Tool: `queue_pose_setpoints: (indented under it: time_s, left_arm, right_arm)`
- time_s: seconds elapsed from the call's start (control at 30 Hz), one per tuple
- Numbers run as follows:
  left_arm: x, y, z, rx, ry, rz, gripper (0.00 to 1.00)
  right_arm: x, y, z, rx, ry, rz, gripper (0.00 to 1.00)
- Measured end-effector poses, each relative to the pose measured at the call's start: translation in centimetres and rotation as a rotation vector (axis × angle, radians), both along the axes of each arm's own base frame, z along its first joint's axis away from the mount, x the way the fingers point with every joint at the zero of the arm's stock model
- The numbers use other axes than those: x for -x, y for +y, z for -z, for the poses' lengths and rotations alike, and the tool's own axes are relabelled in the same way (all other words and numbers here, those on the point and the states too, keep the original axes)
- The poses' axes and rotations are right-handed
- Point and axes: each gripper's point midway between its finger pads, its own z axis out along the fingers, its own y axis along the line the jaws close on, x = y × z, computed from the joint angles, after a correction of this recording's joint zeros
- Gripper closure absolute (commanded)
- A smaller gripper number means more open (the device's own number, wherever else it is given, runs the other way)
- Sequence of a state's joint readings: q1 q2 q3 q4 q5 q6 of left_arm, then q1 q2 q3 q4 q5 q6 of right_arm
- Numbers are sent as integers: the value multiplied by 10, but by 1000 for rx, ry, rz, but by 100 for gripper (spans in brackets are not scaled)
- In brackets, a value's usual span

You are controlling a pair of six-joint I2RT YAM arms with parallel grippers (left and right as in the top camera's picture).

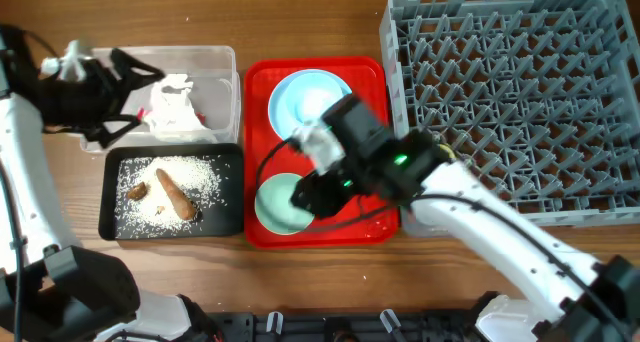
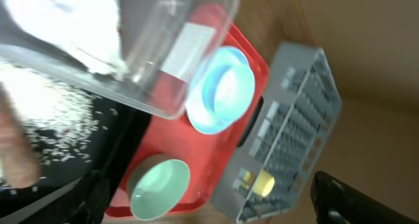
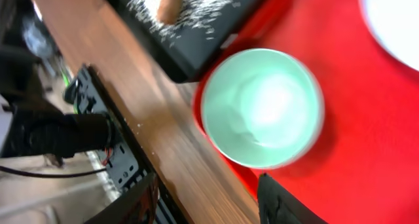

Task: Sort waste into correct bins and load items into the dishwasher rack
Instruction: 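Move the right gripper to the green bowl on the red tray, then grasp the green bowl's rim with the right gripper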

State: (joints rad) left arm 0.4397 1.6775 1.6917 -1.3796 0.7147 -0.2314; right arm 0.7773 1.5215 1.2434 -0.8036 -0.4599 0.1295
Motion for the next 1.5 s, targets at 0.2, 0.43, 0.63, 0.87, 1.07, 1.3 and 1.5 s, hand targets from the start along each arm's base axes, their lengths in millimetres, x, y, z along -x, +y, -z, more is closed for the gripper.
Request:
queue_pose_setpoints:
  time_s: [0.2,0.43,0.63,0.87,1.07,1.3,1.5]
  left_arm:
    - [3,19,2,-16,9,-51,0]
    - [4,20,2,-19,11,-55,0]
    - [4,20,2,-19,11,-55,0]
    - [4,20,2,-19,11,-55,0]
    - [4,20,2,-19,11,-55,0]
    - [4,20,2,-19,11,-55,0]
    - [4,20,2,-19,11,-55,0]
  right_arm:
    - [21,41,30,64,-86,-104,54]
    - [35,75,91,167,-137,-174,54]
    - [27,78,115,203,-142,-162,53]
    - [25,75,134,247,-134,-154,68]
    - [25,74,135,250,-134,-153,78]
    - [26,72,136,262,-128,-155,84]
    - [26,71,136,266,-130,-153,96]
